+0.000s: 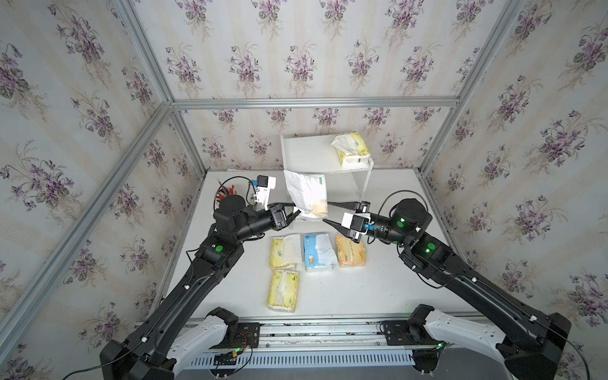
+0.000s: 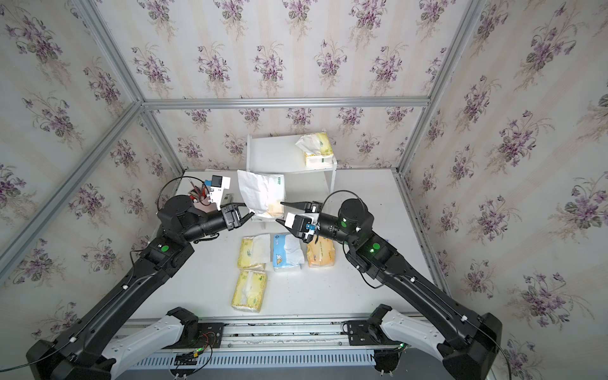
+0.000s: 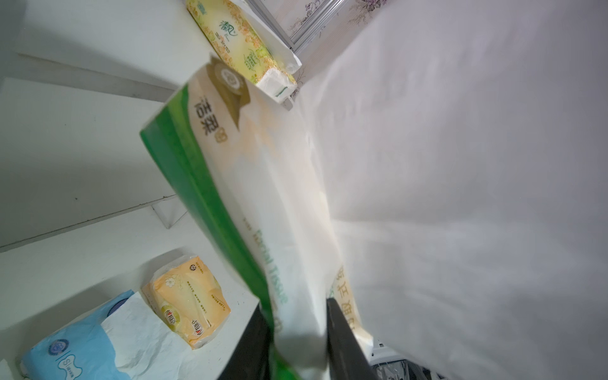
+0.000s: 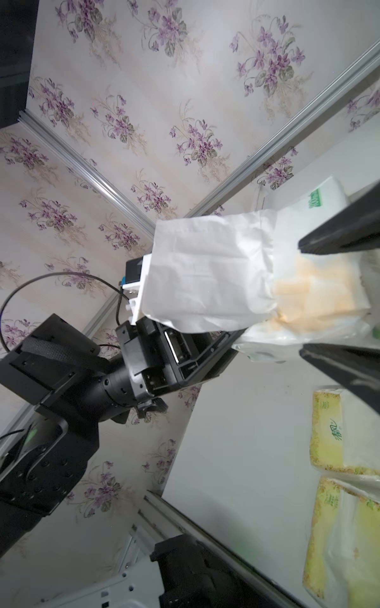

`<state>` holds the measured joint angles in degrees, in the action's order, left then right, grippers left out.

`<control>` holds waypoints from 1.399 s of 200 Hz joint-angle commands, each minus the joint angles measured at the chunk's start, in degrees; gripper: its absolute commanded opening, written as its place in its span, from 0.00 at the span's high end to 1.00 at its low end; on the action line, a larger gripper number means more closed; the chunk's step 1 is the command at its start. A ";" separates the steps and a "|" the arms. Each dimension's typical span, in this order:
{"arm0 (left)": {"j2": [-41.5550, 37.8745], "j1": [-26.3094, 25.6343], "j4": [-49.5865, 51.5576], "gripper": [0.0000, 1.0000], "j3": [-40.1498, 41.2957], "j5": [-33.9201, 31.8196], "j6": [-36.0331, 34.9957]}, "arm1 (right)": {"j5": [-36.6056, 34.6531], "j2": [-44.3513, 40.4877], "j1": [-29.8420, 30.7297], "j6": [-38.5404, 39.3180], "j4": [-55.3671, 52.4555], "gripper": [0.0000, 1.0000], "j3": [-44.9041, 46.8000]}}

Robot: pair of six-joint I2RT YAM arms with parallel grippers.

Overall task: Remove the tissue boxes from the shelf
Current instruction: Pick up a box of tissues from the shelf.

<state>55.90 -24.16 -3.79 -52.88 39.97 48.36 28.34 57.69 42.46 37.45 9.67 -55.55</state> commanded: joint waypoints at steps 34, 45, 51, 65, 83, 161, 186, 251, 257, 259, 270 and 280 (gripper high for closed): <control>-2.89 -2.33 1.50 0.81 2.41 -4.43 -15.47 | 2.97 -3.68 -4.97 -24.92 2.73 0.25 3.35; -3.57 -3.20 1.02 0.81 3.54 -5.17 -18.04 | 7.19 -3.47 -7.55 -30.95 2.99 0.20 4.07; -3.92 -3.69 0.68 0.82 4.19 -5.55 -19.21 | 9.57 -3.18 -9.19 -34.60 3.35 0.19 4.49; -4.52 -4.59 0.11 0.82 5.63 -6.57 -21.91 | 14.14 -2.85 -13.63 -42.76 5.14 0.15 6.30; -5.09 -5.07 -0.60 0.82 7.18 -7.16 -23.64 | 17.24 -2.86 -16.64 -52.34 9.06 0.08 9.37; -3.64 -6.32 -7.28 0.81 10.36 -4.72 -25.59 | 23.83 5.54 -17.55 -72.99 10.45 0.04 9.57; -2.67 -6.53 -7.18 0.81 9.77 -4.41 -26.15 | 24.26 8.62 -15.51 -74.94 13.07 0.04 9.41; -1.12 -6.81 -7.21 0.81 8.91 -2.21 -26.37 | 22.93 12.65 -12.14 -75.31 16.17 0.31 8.49; -0.97 -6.79 -7.07 0.81 8.67 -1.88 -26.55 | 23.22 12.87 -12.14 -75.02 15.70 0.35 8.32; -0.93 -6.84 -6.92 0.81 8.58 -1.88 -26.56 | 23.31 12.93 -12.14 -74.84 15.39 0.37 8.23; -0.71 -6.95 -6.18 0.81 8.09 -1.65 -26.97 | 23.42 13.06 -12.14 -73.66 13.36 0.45 7.75; -0.62 -6.94 -5.84 0.79 7.90 -1.47 -27.33 | 23.07 12.93 -12.15 -72.14 11.00 0.52 7.41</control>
<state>55.05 -31.03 -7.94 -43.97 36.75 22.52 51.18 70.65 30.20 -37.28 22.57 -47.11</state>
